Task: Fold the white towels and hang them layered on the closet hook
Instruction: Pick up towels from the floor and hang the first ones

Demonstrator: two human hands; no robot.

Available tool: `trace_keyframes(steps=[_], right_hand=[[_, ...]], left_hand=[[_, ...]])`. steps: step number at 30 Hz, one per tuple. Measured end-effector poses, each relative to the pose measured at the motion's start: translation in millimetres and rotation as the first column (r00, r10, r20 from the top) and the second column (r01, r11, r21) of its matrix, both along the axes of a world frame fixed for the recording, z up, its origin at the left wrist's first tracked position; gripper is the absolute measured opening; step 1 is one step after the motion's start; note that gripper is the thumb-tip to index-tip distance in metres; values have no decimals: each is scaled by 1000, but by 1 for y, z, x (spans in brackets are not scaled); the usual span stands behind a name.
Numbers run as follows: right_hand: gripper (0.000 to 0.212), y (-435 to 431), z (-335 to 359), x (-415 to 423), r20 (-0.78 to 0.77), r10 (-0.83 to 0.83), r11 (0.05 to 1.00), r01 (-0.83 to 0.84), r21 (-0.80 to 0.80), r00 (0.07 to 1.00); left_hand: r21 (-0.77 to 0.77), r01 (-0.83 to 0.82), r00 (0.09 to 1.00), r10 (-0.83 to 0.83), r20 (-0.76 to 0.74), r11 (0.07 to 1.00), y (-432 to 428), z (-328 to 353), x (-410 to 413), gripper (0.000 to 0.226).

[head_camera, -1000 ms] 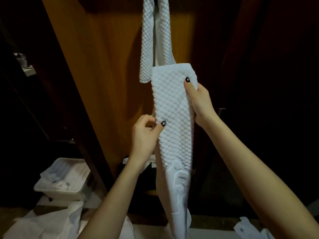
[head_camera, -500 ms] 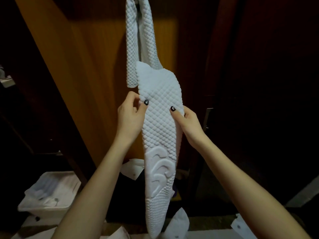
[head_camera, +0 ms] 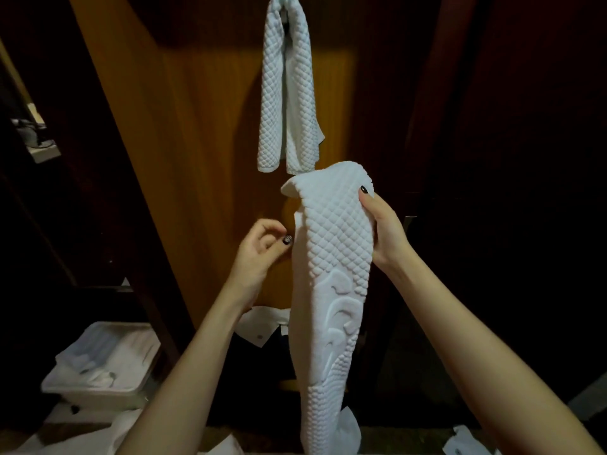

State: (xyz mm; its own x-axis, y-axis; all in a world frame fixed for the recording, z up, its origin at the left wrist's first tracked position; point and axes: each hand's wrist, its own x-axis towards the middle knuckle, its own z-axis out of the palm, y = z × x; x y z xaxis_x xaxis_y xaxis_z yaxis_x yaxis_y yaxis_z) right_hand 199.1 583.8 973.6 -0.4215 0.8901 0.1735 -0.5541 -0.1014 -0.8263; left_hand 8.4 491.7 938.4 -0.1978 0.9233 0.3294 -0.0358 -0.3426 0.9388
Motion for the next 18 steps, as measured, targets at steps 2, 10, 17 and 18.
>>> trace_keyframes(steps=[2, 10, 17, 18], right_hand=[[32, 3, -3, 2, -18, 15, 998, -16, -63, 1000], [31, 4, -7, 9, -56, -21, 974, 7, -226, 998], [35, 1, -1, 9, 37, -72, 994, 75, -83, 997], [33, 1, -1, 9, 62, -84, 995, 87, -49, 995]], left_hand=[[-28, 58, 994, -61, -88, 998, -2, -3, 3, 18], [125, -58, 980, 81, -181, 990, -16, 2, 25, 32], [167, -241, 959, 261, -111, 956, -28, -3, 45, 25], [172, -232, 958, 256, -131, 957, -28, -3, 45, 21]])
